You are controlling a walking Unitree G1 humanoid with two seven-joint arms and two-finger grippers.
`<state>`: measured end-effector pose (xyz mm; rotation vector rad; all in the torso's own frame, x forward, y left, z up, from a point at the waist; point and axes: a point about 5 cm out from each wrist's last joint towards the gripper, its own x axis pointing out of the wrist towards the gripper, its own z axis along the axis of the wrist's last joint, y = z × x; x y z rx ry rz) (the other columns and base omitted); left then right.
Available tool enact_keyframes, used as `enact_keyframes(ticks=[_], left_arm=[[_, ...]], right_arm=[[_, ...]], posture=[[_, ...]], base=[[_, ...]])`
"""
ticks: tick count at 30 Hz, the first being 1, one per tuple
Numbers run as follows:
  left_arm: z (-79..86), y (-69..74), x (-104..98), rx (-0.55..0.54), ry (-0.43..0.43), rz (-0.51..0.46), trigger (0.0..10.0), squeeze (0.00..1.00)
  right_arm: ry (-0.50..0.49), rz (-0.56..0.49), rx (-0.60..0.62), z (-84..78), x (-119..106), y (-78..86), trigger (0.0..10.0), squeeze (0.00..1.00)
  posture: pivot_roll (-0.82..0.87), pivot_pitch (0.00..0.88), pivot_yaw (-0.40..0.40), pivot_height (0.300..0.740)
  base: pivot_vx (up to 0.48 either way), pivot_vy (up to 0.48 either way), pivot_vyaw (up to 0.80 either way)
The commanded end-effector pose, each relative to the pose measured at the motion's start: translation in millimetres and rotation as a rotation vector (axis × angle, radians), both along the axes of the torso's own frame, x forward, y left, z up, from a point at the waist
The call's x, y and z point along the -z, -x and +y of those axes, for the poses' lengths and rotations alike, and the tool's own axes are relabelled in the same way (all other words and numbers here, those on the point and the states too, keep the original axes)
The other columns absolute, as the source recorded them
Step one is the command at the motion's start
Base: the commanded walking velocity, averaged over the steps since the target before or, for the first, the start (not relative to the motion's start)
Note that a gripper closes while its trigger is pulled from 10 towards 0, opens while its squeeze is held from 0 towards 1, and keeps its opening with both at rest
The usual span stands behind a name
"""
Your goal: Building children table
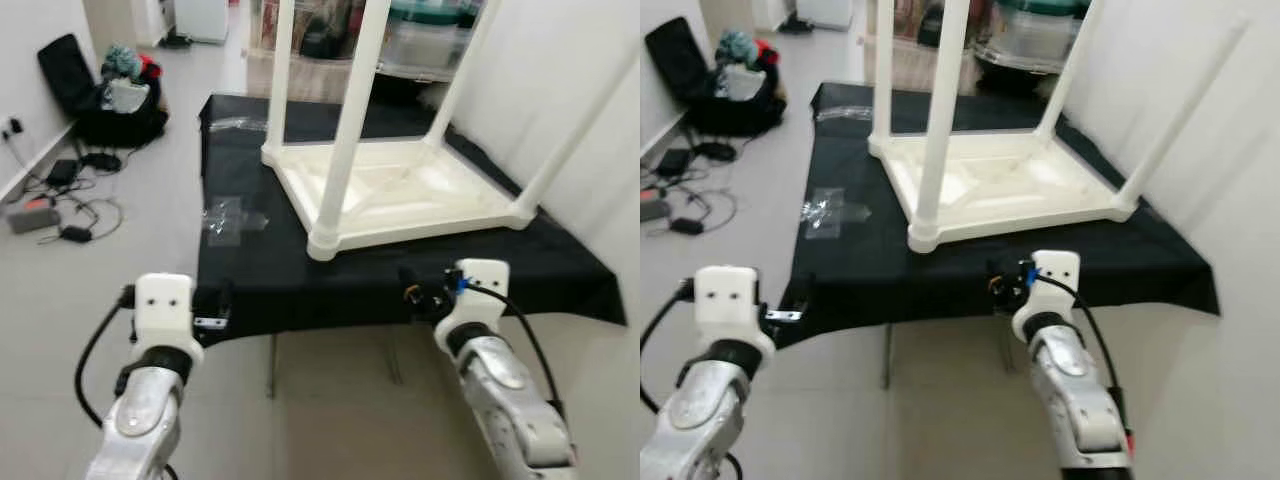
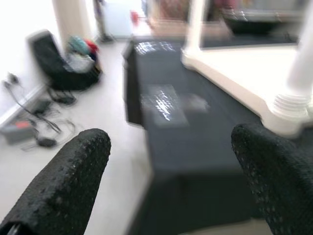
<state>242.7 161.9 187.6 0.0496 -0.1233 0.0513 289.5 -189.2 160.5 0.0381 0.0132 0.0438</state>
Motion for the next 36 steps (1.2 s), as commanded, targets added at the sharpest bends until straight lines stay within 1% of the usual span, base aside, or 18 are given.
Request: enact_keyframes(ticks=[1,4,9,13,15,17,20,22,25,30,32,34,36], left_arm=[[7.0,5.0,1,-0.043,0.003,0.01,10.0,0.0],[13.4,5.2,-5,-0.081,0.015,-0.008,10.0,0.0],[18.0,4.1,-11,-0.105,0.01,-0.032,10.0,0.0],[20.6,2.8,-15,-0.108,0.01,-0.04,10.0,0.0],[23.3,1.1,-16,-0.109,0.007,-0.044,10.0,0.0],[24.6,0.6,-17,-0.112,0.007,-0.044,10.0,0.0],[29.8,-2.0,-20,-0.132,0.003,-0.053,10.0,0.0],[29.8,-2.0,-20,-0.132,0.003,-0.053,10.0,0.0],[34.8,-5.3,-25,-0.148,-0.01,-0.07,10.0,0.0],[37.4,-7.2,-27,-0.147,-0.022,-0.074,10.0,0.0],[38.2,-7.5,-27,-0.146,-0.024,-0.071,10.0,0.0],[38.8,-7.8,-26,-0.146,-0.027,-0.07,10.0,0.0],[39.5,-8.1,-27,-0.146,-0.031,-0.07,10.0,0.0]], right_arm=[[-0.011,-0.011,-0.036,4.8,-2,-4.2,10.0,0.0],[-0.017,-0.039,-0.036,6.5,-8,-8.6,10.0,0.0],[0.01,-0.07,-0.046,10.6,-17,-16.0,10.0,0.0],[-0.008,-0.076,-0.037,10.0,-20,-18.6,10.0,0.0],[-0.005,-0.084,-0.003,4.8,-22,-21.4,10.0,0.0],[-0.001,-0.088,0.006,3.1,-24,-22.8,10.0,0.0],[-0.006,-0.112,0.079,-7.7,-30,-28.1,10.0,0.0],[-0.006,-0.112,0.079,-7.7,-30,-28.1,10.0,0.0],[-0.008,-0.129,0.125,-13.6,-35,-31.5,10.0,0.0],[-0.013,-0.136,0.141,-14.4,-36,-32.2,10.0,0.0],[0.001,-0.145,0.148,-14.8,-37,-32.1,10.0,0.0],[0.011,-0.142,0.16,-15.3,-36,-31.2,10.0,0.0],[-0.004,-0.145,0.168,-15.4,-36,-29.5,10.0,0.0]], posture=[[0.13,0.111,-0.133,0.74],[0.13,0.112,-0.135,0.74],[0.13,0.112,-0.143,0.74],[0.13,0.113,-0.147,0.74],[0.13,0.11,-0.144,0.74],[0.13,0.11,-0.144,0.74],[0.12,0.103,-0.143,0.74],[0.12,0.103,-0.143,0.74],[0.13,0.104,-0.143,0.74],[0.13,0.102,-0.142,0.74],[0.13,0.1,-0.137,0.74],[0.13,0.099,-0.139,0.74],[0.13,0.1,-0.137,0.74]], base=[[0.0,0.0,0.0],[0.0,0.0,0.0],[0.0,0.0,0.0],[0.0,0.0,0.0],[0.0,0.0,0.0],[0.0,0.0,0.0],[0.0,0.0,-0.16],[0.0,0.0,-0.48],[0.0,0.0,-0.16],[0.237,0.0,0.0],[0.356,0.0,0.0],[0.368,0.0,-0.8],[0.375,0.0,-0.4]])
